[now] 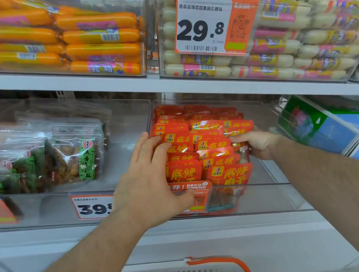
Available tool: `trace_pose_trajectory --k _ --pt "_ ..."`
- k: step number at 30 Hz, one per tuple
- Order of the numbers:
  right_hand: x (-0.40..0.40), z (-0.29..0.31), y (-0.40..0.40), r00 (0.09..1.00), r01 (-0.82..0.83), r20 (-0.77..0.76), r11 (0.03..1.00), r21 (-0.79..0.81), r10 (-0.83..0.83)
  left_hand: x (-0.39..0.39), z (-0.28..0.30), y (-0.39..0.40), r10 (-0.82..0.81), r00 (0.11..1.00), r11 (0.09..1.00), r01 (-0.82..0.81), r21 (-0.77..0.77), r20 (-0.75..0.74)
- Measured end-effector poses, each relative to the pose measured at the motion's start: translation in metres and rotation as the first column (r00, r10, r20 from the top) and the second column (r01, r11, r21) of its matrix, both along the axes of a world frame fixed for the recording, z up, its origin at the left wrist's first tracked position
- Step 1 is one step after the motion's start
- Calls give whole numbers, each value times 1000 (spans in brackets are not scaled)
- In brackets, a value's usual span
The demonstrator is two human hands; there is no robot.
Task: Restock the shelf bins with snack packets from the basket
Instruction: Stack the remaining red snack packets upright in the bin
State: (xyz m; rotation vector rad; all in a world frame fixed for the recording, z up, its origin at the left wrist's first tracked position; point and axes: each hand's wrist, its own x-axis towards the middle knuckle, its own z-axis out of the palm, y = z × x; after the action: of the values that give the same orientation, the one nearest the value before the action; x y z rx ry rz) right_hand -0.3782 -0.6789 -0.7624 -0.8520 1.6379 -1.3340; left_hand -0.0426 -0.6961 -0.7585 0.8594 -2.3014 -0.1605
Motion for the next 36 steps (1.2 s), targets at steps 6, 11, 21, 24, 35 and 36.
trace_pose_trajectory --k 6,11,21,24,35,36 --pt "7 2 9 991 -119 -53 992 38 121 0 1 0 -3 1000 1000 3 8 9" --pt "9 10 10 970 -148 -183 985 90 162 0 2 0 1 1000 1000 -1 13 12" --pt "1 2 8 971 -85 -199 972 220 130 0 3 2 -2 1000 1000 2 13 10" --pt "11 12 16 970 -52 -214 962 270 112 0 4 1 0 1000 1000 0 19 14" --pt "16 28 41 947 80 -320 937 340 35 0 3 -1 -1 1000 1000 0 25 20" --pt "22 30 42 942 126 -336 943 309 -16 0 3 -1 -5 1000 999 4 34 29"
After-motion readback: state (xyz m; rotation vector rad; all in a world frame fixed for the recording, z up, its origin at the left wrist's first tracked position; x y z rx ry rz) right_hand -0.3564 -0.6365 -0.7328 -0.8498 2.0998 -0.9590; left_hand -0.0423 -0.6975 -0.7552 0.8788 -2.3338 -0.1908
